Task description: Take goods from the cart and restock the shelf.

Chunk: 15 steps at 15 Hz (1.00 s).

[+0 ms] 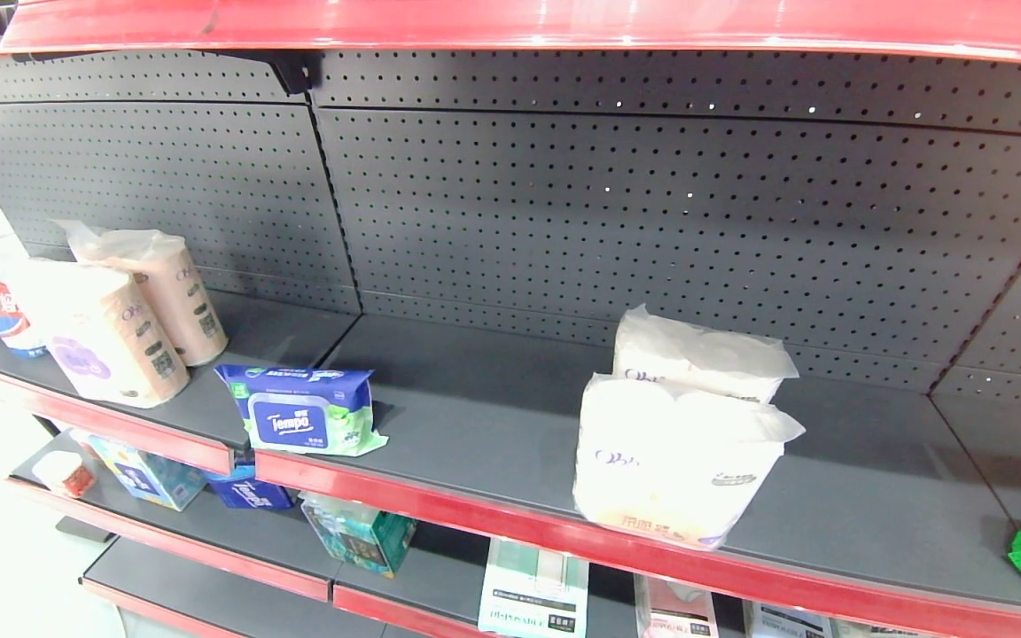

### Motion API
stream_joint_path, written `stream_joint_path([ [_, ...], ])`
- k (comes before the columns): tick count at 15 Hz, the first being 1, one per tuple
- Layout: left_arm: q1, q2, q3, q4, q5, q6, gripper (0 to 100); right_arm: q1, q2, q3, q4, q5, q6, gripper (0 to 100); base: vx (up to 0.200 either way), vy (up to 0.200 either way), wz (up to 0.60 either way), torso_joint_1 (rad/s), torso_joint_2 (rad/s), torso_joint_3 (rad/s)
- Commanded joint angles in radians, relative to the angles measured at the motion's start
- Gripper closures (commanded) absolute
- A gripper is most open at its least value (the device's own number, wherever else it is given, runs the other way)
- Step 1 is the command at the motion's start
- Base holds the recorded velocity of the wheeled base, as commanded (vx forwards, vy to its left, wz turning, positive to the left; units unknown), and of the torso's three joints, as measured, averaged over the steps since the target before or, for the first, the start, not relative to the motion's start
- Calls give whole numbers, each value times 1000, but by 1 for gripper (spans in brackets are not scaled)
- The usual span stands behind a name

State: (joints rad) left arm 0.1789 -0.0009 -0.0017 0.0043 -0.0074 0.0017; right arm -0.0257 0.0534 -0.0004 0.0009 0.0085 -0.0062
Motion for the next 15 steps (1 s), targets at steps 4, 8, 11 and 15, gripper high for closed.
stream_joint_path([
  [4, 1, 1, 0, 0, 0, 0, 0, 26, -53, 0, -1, 1, 6, 0, 0, 0, 0, 0, 0, 0],
  [8, 1, 1, 0, 0, 0, 0, 0, 26, -53, 0, -1, 1, 9, 0, 0, 0, 0, 0, 0, 0],
  [11, 1, 1, 0, 0, 1, 0, 0, 26, -53, 0, -1, 1, 11, 0, 0, 0, -200, 1, 1, -1],
  [15, 1, 1, 0, 0, 0, 0, 0, 26, -53, 0, -1, 1, 11, 0, 0, 0, -600, 8, 2, 5],
])
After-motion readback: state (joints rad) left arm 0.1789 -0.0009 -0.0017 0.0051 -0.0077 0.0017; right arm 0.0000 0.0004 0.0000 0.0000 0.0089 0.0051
